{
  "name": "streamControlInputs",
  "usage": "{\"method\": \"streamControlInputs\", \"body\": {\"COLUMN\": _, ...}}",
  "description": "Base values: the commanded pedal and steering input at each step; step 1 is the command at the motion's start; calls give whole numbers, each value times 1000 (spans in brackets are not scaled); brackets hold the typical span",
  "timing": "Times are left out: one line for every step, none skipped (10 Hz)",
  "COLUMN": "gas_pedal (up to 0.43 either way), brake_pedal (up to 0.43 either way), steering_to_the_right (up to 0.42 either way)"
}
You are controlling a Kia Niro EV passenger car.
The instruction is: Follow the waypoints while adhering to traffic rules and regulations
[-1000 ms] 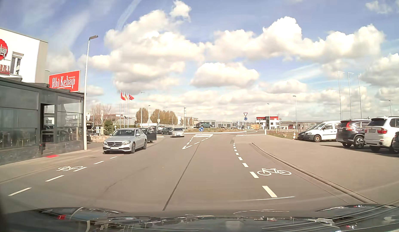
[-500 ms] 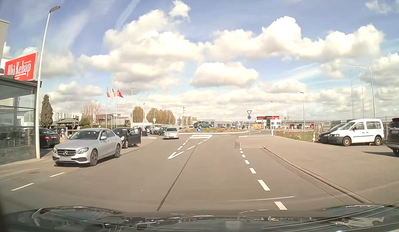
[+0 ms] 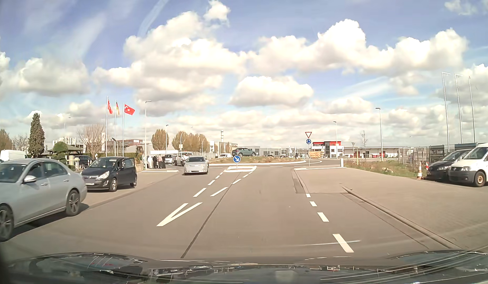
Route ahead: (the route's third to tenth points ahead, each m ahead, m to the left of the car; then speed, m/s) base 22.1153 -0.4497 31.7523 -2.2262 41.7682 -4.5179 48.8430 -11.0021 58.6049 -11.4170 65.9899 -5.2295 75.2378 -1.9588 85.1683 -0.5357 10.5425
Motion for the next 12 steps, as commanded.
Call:
{"method": "streamControlInputs", "body": {"gas_pedal": 0, "brake_pedal": 152, "steering_to_the_right": 12}}
{"method": "streamControlInputs", "body": {"gas_pedal": 0, "brake_pedal": 165, "steering_to_the_right": 13}}
{"method": "streamControlInputs", "body": {"gas_pedal": 0, "brake_pedal": 183, "steering_to_the_right": 14}}
{"method": "streamControlInputs", "body": {"gas_pedal": 0, "brake_pedal": 201, "steering_to_the_right": 16}}
{"method": "streamControlInputs", "body": {"gas_pedal": 0, "brake_pedal": 213, "steering_to_the_right": 17}}
{"method": "streamControlInputs", "body": {"gas_pedal": 0, "brake_pedal": 226, "steering_to_the_right": 17}}
{"method": "streamControlInputs", "body": {"gas_pedal": 0, "brake_pedal": 232, "steering_to_the_right": 17}}
{"method": "streamControlInputs", "body": {"gas_pedal": 0, "brake_pedal": 238, "steering_to_the_right": 17}}
{"method": "streamControlInputs", "body": {"gas_pedal": 0, "brake_pedal": 244, "steering_to_the_right": 17}}
{"method": "streamControlInputs", "body": {"gas_pedal": 0, "brake_pedal": 244, "steering_to_the_right": 15}}
{"method": "streamControlInputs", "body": {"gas_pedal": 0, "brake_pedal": 250, "steering_to_the_right": 12}}
{"method": "streamControlInputs", "body": {"gas_pedal": 0, "brake_pedal": 250, "steering_to_the_right": 11}}
